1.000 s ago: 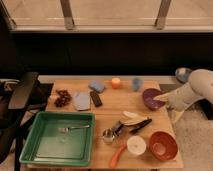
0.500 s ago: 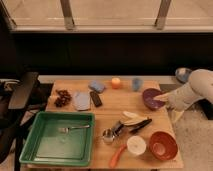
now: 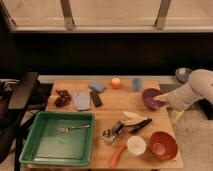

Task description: Place grapes in paper cup

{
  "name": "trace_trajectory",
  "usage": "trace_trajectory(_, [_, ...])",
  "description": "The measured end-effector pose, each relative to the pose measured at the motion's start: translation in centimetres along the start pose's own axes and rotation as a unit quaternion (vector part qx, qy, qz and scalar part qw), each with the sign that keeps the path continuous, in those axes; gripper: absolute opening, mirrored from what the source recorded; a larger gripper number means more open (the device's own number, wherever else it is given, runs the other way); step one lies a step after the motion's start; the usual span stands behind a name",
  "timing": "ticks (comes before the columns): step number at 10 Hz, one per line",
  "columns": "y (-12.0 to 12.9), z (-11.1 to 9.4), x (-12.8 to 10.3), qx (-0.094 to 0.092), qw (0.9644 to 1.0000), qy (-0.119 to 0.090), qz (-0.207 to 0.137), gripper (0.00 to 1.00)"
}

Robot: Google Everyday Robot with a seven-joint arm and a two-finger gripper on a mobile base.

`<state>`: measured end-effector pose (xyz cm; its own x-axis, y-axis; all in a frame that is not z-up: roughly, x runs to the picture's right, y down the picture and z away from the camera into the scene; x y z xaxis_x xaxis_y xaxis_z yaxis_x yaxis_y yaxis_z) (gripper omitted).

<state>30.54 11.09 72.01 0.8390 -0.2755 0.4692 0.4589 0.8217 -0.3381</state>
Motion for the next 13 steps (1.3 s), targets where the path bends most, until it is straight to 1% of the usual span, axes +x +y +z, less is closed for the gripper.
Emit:
trace_trajectory(1, [-0.4,-0.3,-0.4,0.002,0.9999,0.001,-0.013,0.8])
trace_trajectory(3, [-2.4,-0.1,-3.0,0.007,0.9982,-0.002,-0.06,0.8])
trace_trajectory(4, [-3.1,0.2,-4.4,0.008,0.997,-0.004,-0.077,0.8])
trace_trajectory(6, [-5.5,1.4,-9.1,0.008,0.9913,-0.01,-0.131,0.8])
trace_trajectory(8, [-7.6,2.4,-13.3,0.006,0.9844,-0.017,-0.175,0.8])
trace_trajectory(9, [-8.6,2.9,-15.6,0.005,0.9799,-0.022,-0.198,0.8])
trace_trajectory(10, [-9.1,3.0,-16.6,0.005,0.9782,-0.027,-0.206,0.8])
trace_trajectory(11, [-8.8,3.0,-16.1,0.004,0.9788,-0.023,-0.204,0.8])
trace_trajectory(13, [-9.0,3.0,-16.3,0.004,0.9784,-0.023,-0.205,0.8])
